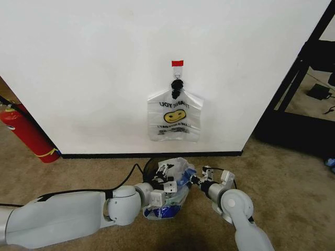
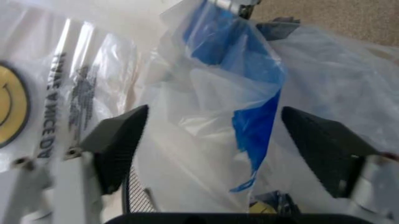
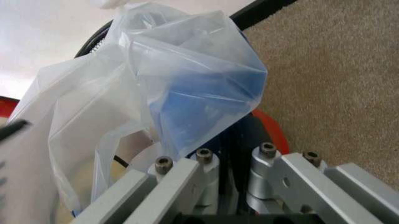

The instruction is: Pick up the garbage bag from the wall and place it over the trash bin.

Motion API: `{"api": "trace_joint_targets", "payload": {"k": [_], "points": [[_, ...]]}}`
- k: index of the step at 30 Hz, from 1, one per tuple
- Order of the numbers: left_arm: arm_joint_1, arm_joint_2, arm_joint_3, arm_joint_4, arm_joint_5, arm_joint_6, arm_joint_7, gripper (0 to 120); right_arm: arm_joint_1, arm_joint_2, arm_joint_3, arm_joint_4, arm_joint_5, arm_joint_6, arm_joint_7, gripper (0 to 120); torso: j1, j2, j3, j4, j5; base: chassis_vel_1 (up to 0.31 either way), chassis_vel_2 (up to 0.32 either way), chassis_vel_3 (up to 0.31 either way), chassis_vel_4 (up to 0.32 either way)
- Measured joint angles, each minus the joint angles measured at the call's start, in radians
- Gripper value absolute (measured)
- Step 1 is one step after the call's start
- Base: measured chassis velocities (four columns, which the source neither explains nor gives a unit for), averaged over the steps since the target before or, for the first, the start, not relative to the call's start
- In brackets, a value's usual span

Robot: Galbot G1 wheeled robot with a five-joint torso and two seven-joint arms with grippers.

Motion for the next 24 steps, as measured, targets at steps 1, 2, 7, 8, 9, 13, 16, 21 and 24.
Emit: {"api": "trace_joint_targets", "payload": {"k": [1, 2, 7, 8, 9, 13, 16, 21, 24], "points": [[0.000, -0.001, 0.003, 0.006, 0.006, -0.005, 0.006, 75, -0.001, 0.001, 0.000, 0.000, 0.000, 0.000, 0.000, 0, 0.000, 0.000, 0.000, 0.0000, 0.0000, 0.000, 0.000, 0.000, 0.000], [0.000, -0.001, 0.005, 0.011, 0.009, -0.008, 0.009, 70, -0.001, 0.002, 0.000, 0.001, 0.000, 0.000, -0.001, 0, 0.000, 0.000, 0.000, 0.0000, 0.0000, 0.000, 0.000, 0.000, 0.000], [0.001, -0.001, 0.009, 0.033, 0.019, -0.016, 0.014, 55, -0.003, 0.004, -0.002, 0.004, 0.000, 0.000, -0.004, 0, 0.000, 0.000, 0.000, 0.0001, 0.0000, 0.000, 0.000, 0.000, 0.000], [0.002, -0.001, 0.009, 0.036, 0.019, -0.017, 0.014, 49, -0.003, 0.004, -0.002, 0.004, 0.000, 0.000, -0.005, 0, 0.000, 0.000, 0.000, 0.0001, 0.0000, 0.000, 0.000, 0.000, 0.000], [0.003, -0.002, 0.008, 0.039, 0.020, -0.019, 0.014, 45, -0.003, 0.004, -0.002, 0.004, 0.000, 0.000, -0.005, 0, 0.000, 0.000, 0.000, 0.0001, 0.0000, 0.000, 0.000, 0.000, 0.000], [0.006, -0.003, 0.002, 0.048, 0.020, -0.025, 0.011, 32, -0.004, 0.003, -0.002, 0.005, -0.001, 0.000, -0.005, 0, 0.000, 0.000, 0.000, 0.0000, 0.0000, 0.000, 0.000, 0.000, 0.000], [0.013, -0.004, -0.004, 0.051, 0.020, -0.030, 0.008, 20, -0.005, 0.003, -0.002, 0.007, -0.001, 0.000, -0.005, 0, 0.000, 0.000, 0.000, 0.0001, 0.0000, 0.000, 0.000, 0.000, 0.000], [0.031, -0.016, -0.041, 0.059, -0.003, -0.033, -0.007, 3, -0.009, 0.004, -0.005, 0.008, -0.003, 0.000, -0.006, 0, 0.000, 0.000, 0.000, 0.0000, -0.0001, 0.000, 0.000, 0.000, 0.000], [0.044, -0.033, -0.088, 0.068, -0.061, -0.029, -0.035, 0, -0.011, 0.006, -0.009, 0.008, -0.006, 0.000, -0.008, 0, 0.000, 0.000, 0.000, 0.0000, 0.0000, 0.000, 0.000, 0.000, 0.000]]}}
